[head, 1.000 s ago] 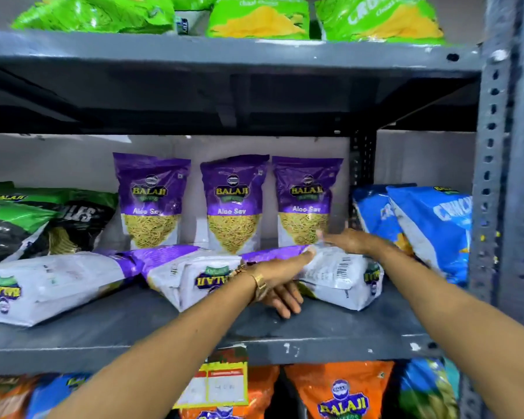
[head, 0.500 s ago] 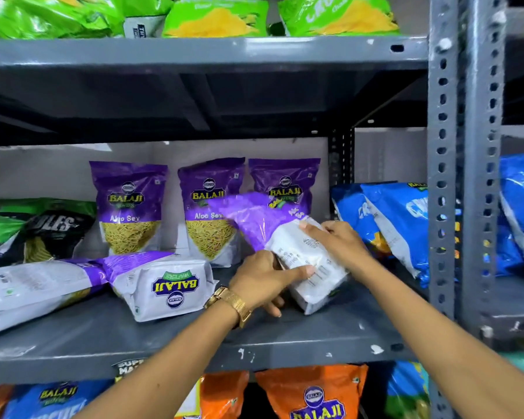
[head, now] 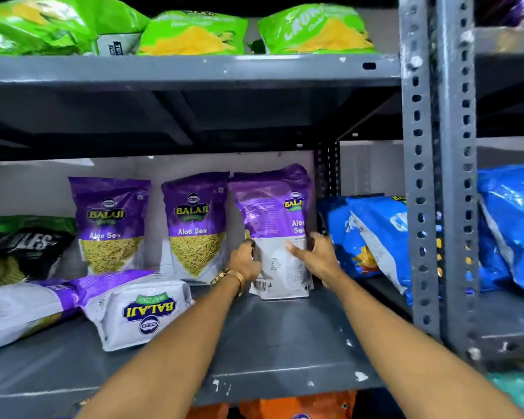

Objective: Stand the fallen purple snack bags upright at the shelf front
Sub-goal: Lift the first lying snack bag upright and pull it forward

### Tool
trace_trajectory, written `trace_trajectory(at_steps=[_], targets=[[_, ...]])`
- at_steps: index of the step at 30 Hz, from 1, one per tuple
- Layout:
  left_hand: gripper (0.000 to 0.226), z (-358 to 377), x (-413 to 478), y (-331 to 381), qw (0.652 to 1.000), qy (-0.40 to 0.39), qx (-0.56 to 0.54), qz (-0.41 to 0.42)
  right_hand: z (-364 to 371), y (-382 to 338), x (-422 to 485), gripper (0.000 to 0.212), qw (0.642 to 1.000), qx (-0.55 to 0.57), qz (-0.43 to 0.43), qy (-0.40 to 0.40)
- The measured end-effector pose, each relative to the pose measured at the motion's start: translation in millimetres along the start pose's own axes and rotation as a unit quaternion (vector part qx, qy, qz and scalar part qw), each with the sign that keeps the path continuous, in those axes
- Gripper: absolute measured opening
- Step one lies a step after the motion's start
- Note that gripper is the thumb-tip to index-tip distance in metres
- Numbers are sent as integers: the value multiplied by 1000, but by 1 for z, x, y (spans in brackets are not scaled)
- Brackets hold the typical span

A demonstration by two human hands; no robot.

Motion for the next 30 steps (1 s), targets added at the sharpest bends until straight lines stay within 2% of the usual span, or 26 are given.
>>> trace_trajectory(at_steps=[3, 5, 7, 8, 10, 11, 14, 16, 18, 19, 22, 24, 27, 29, 30], targets=[[30, 13, -1, -15, 992, -41, -115, -44, 11, 12, -3, 61, 997, 58, 52, 2], [43, 21, -7, -28, 980, -75, -176, -54, 18, 22, -10, 81, 991, 108, 84, -2], [55, 29, -9, -35, 980, -121, -158, -29, 22, 34, -15, 108, 983, 139, 117, -17], [61, 33, -8, -38, 983, -131, -131, -18, 23, 36, -15, 113, 979, 154, 130, -35], [67, 36, -4, -44, 990, -108, -94, -17, 20, 35, -13, 96, 979, 163, 121, -34], [67, 36, -1, -46, 993, -84, -76, -23, 17, 35, -12, 87, 982, 141, 125, -7], [64, 29, 5, -49, 999, 6, 44, -30, 1, 51, -12, 75, 985, 21, 154, 71], [53, 27, 7, -49, 996, 32, 77, -33, -4, 54, -13, 61, 987, 27, 128, 90], [28, 29, 7, -47, 999, 20, 3, -31, -11, 51, -14, 52, 987, 39, 96, 127], [24, 30, 6, -47, 997, 5, -67, -40, -13, 50, -14, 49, 986, 33, 85, 137], [59, 30, 3, -45, 949, -93, -282, -106, -9, 47, -11, 38, 993, 13, 48, 110], [77, 31, 1, -41, 941, -153, -287, -93, -4, 48, -11, 38, 994, 35, 54, 89], [78, 36, -5, -41, 953, -187, -231, -64, 1, 45, -14, 29, 978, 164, 96, 88], [75, 41, -1, -44, 957, -181, -224, -46, -1, 43, -13, 20, 970, 204, 100, 91], [72, 41, 1, -44, 958, -172, -227, -46, -3, 43, -14, 24, 963, 226, 107, 97]])
Point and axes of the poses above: each hand's wrist, its own x-axis towards the middle knuckle, its own z-axis out of the palm, y = z × x, the point moved 4 cm from there along x, towards the middle knuckle, and after that the axes turned 15 degrees about -z, right-handed, at the moved point
